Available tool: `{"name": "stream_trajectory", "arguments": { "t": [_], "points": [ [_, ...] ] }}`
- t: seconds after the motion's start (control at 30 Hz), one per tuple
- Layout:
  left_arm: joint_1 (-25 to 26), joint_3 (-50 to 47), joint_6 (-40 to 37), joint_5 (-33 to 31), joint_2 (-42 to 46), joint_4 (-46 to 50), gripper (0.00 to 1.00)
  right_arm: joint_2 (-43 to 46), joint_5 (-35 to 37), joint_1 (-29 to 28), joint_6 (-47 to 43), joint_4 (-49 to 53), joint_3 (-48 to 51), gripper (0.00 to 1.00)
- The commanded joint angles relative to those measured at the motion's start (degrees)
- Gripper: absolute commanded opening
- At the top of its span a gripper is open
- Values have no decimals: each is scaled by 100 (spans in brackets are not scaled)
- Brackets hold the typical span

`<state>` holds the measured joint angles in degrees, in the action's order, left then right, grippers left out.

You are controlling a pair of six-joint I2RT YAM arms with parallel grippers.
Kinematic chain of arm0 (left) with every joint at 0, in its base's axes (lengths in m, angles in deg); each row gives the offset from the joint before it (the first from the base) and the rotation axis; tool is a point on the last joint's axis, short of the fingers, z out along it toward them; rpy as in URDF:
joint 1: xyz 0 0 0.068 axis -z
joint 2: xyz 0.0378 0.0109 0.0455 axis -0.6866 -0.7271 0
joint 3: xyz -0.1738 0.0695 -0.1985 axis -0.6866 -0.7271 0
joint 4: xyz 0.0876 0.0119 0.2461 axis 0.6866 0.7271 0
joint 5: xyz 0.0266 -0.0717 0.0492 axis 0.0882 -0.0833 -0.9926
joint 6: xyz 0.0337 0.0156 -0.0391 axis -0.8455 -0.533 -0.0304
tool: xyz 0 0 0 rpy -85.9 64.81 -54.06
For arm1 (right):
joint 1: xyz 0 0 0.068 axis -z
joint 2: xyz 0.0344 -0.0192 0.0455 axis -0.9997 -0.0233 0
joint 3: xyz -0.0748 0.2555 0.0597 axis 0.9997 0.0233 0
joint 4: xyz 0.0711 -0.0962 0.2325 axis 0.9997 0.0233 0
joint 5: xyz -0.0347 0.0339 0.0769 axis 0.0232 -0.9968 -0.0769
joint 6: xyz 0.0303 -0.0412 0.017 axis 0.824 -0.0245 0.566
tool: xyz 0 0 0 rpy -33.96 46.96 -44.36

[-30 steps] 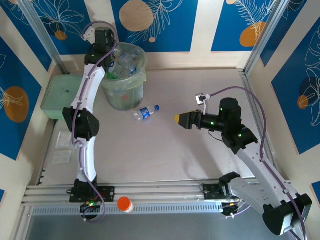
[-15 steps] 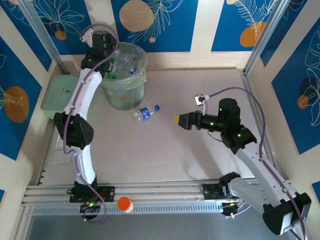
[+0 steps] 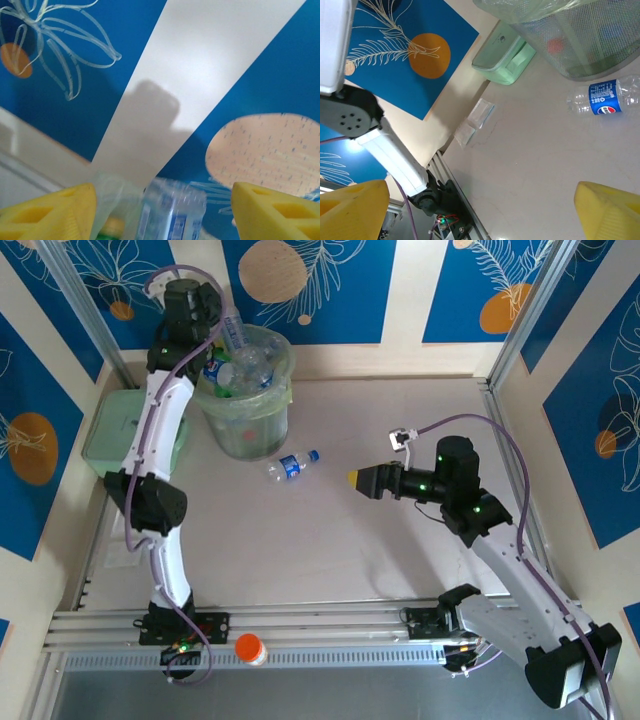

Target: Put the plastic bottles in the bin

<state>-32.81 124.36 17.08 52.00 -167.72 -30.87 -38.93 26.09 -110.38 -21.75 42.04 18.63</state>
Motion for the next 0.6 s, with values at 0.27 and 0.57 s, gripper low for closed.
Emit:
{"name": "stream_trajectory", "arguments": {
  "t": [0.27,0.57],
  "points": [
    [-281,686,151,1648,-1256,-215,75,-308,-31,-138,-27,-28,83,95],
    [-273,347,133,1725,-885,316,53,-437,254,-234,-80,62,-110,95]
  ]
}}
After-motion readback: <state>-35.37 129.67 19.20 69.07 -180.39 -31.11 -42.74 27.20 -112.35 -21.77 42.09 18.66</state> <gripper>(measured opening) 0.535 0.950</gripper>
